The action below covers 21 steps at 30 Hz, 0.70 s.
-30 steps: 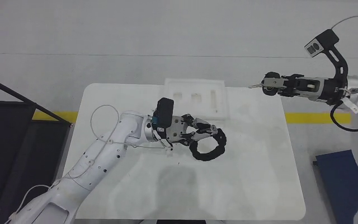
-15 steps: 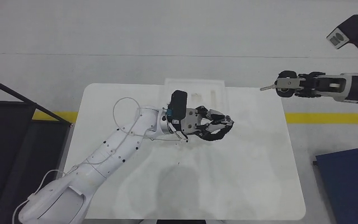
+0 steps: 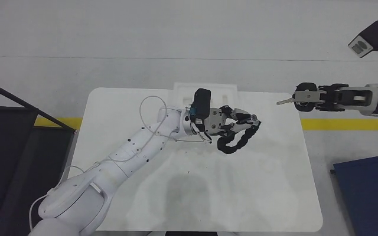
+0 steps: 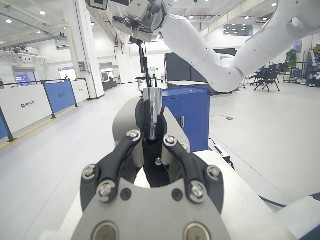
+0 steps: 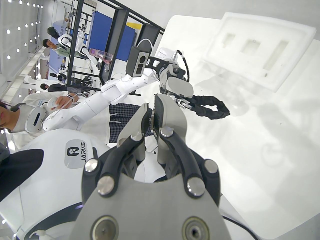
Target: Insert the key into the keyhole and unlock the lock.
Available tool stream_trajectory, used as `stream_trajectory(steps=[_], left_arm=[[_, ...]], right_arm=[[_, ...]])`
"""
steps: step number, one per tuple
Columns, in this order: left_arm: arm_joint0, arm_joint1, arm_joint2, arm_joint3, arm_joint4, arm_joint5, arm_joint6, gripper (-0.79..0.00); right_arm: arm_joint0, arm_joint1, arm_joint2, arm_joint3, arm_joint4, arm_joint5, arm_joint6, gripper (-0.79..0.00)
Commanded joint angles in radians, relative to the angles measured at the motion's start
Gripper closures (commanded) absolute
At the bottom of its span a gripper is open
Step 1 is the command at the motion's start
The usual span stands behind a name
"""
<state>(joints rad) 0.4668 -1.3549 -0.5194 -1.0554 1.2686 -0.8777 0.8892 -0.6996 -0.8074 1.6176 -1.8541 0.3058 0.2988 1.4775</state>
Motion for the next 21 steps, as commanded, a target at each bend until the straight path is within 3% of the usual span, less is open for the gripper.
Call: stream_trajectory(steps=[1, 14, 21], left_arm=[[0.0, 0.001, 0.0, -0.001, 0.0, 0.001, -0.001, 0.0], [0.0, 0.001, 0.0, -0.001, 0.0, 0.001, -0.001, 0.0], [0.059, 0.001, -0.041, -0.061, -0.011, 0.095, -0.047, 0.0]], right_arm=[[0.0, 0.0, 0.0, 0.0, 0.0, 0.0, 0.0, 0.0], [-0.01, 0.001, -0.002, -0.006, -0.007, -0.007, -0.017, 0.0], [0.007, 0.026, -0.013, -0.062, -0.059, 0.032, 0.012, 0.0]])
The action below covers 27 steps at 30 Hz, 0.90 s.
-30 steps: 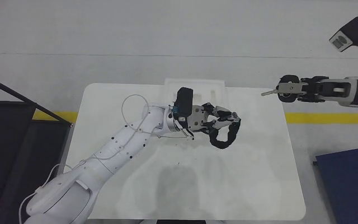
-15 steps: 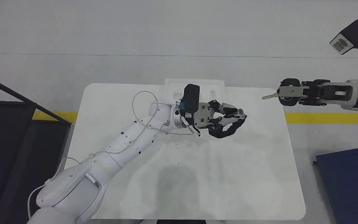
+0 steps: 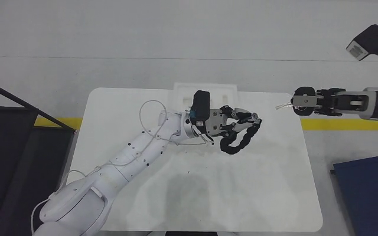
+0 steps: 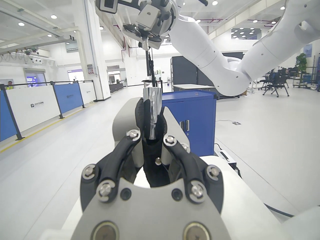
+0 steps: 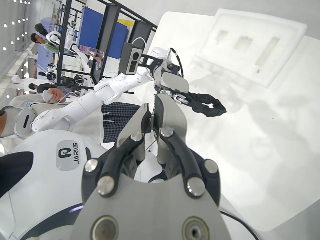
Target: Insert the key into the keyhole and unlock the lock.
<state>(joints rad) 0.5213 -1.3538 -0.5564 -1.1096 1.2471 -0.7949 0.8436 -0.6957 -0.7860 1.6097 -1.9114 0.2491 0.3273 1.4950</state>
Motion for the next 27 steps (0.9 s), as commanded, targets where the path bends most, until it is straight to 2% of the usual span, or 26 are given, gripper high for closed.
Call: stream_trajectory(steps=[1, 7, 14, 27], left_arm=[[0.009, -0.001, -0.008, -0.011, 0.02, 0.025, 0.002, 0.0], [0.012, -0.021, 0.0, 0.002, 0.087, 0.075, 0.045, 0.0], [-0.005, -0.067, 0.026, 0.07, 0.107, 0.14, 0.124, 0.0], [-0.032, -0.141, 0.057, 0.182, 0.142, 0.2, 0.188, 0.0]], right_arm=[[0.007, 0.011, -0.01, -0.011, -0.001, 0.009, -0.011, 0.0], [0.019, 0.058, -0.058, -0.051, -0.006, 0.041, -0.043, 0.0], [0.03, 0.126, -0.111, -0.069, 0.009, 0.057, -0.059, 0.0], [0.078, 0.24, -0.213, -0.119, 0.059, 0.129, -0.131, 0.0]])
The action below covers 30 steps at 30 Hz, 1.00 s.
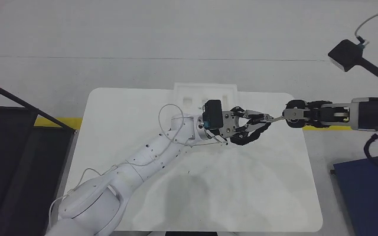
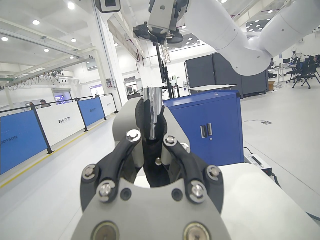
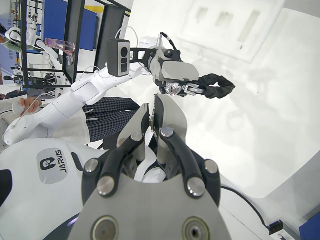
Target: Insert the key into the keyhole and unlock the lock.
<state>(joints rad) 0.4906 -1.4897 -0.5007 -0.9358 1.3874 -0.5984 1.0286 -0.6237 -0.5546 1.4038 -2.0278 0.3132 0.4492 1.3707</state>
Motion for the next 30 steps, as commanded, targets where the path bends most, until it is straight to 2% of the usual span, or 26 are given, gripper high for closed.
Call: stream_trajectory(steps=[1, 14, 30], left_arm=[[-0.003, -0.01, 0.002, 0.014, 0.003, 0.005, 0.008, 0.0], [-0.02, -0.057, 0.007, 0.086, 0.032, -0.018, 0.036, 0.0], [-0.025, -0.085, -0.008, 0.132, 0.074, -0.063, 0.061, 0.0]], right_arm=[[0.011, 0.016, -0.013, -0.006, -0.004, 0.015, -0.015, 0.0], [0.057, 0.08, -0.09, -0.032, -0.022, 0.056, -0.056, 0.0], [0.112, 0.095, -0.178, -0.036, -0.076, 0.074, -0.074, 0.0]])
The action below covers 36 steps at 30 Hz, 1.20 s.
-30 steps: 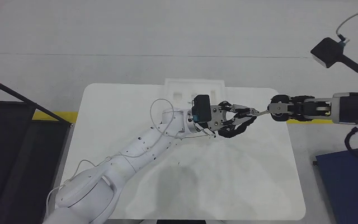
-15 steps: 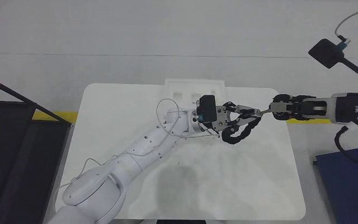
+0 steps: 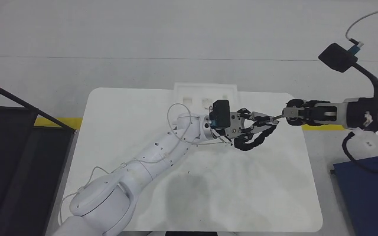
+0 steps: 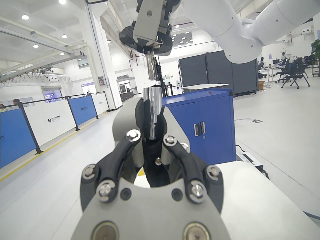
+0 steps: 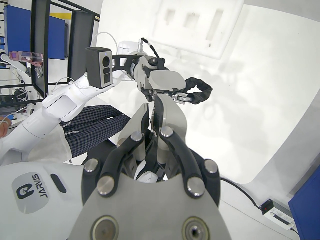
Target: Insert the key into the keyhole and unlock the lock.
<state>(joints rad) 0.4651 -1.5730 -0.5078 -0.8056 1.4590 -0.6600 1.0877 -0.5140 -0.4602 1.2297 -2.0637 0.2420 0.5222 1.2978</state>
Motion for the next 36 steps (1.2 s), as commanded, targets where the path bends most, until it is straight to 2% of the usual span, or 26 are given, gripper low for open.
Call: stream_trajectory(steps=[1, 36], left_arm=[[0.001, -0.003, -0.002, 0.004, 0.005, -0.002, 0.003, 0.0], [0.029, -0.021, -0.067, 0.012, 0.056, -0.017, -0.008, 0.0]], right_arm=[[0.003, 0.001, -0.008, 0.001, -0.006, 0.002, -0.002, 0.0], [0.034, 0.035, -0.078, -0.039, -0.049, 0.026, -0.026, 0.0]])
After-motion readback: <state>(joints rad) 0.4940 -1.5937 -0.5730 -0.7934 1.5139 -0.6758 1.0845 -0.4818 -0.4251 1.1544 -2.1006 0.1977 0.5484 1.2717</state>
